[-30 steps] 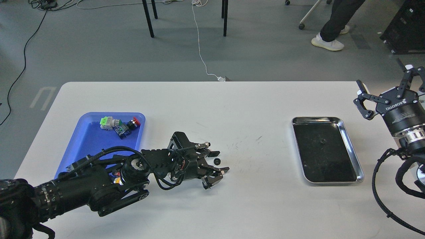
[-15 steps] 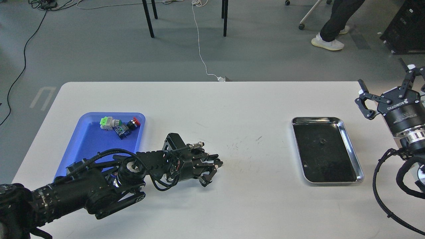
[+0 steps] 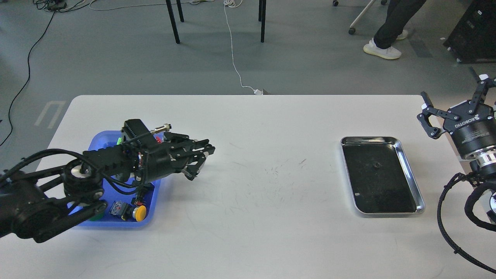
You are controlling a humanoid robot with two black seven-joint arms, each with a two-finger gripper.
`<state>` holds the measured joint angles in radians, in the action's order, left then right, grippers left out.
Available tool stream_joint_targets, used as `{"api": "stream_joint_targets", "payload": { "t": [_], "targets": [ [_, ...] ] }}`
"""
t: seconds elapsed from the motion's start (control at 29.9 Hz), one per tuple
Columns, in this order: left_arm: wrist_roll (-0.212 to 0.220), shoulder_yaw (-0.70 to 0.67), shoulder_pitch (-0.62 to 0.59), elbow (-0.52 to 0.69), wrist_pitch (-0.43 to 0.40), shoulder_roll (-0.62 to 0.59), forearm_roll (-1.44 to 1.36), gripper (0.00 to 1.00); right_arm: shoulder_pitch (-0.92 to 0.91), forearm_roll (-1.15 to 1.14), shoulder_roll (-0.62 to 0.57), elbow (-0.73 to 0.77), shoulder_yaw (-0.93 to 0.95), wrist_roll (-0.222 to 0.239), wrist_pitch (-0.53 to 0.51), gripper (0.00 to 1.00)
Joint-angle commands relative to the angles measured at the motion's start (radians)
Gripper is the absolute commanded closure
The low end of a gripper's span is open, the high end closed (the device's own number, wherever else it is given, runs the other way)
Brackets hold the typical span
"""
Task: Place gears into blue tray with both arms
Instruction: 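Carry the gear with the left gripper over the blue tray and release, then lift the left arm away and raise the right arm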
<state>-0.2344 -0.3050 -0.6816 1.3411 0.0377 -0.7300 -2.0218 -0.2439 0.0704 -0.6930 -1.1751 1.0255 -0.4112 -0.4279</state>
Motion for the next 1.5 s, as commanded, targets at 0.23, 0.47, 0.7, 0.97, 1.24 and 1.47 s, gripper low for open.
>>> {"api": "stream_joint_targets", "payload": {
  "t": [0.23, 0.47, 0.7, 0.97, 1.24, 1.47],
  "targets": [
    [-0.103, 0.026, 0.091, -0.322, 0.018, -0.175, 0.083, 0.91, 0.0, 0.0, 0.0, -0.008, 0.007, 0.0, 0.003, 0.02],
    [-0.102, 0.026, 0.134, -0.364, 0.016, -0.16, 0.087, 0.85, -0.002, -0.001, -0.002, -0.017, 0.007, 0.002, 0.005, 0.02],
    [-0.103, 0.026, 0.139, -0.353, 0.016, -0.137, 0.115, 0.75, -0.002, -0.001, -0.005, -0.017, 0.005, 0.0, 0.003, 0.02],
    [-0.123, 0.004, 0.128, -0.349, 0.024, -0.146, 0.273, 0.26, 0.0, -0.001, -0.042, -0.023, 0.005, 0.002, 0.003, 0.02],
    [-0.125, -0.048, 0.05, -0.329, 0.042, -0.167, 0.544, 0.14, -0.003, -0.003, -0.083, -0.021, 0.005, 0.002, 0.003, 0.02],
    [-0.123, -0.108, -0.062, -0.27, -0.004, -0.117, 0.967, 0.11, -0.093, -0.063, -0.189, -0.017, -0.015, 0.008, 0.001, 0.02]
  ]
}}
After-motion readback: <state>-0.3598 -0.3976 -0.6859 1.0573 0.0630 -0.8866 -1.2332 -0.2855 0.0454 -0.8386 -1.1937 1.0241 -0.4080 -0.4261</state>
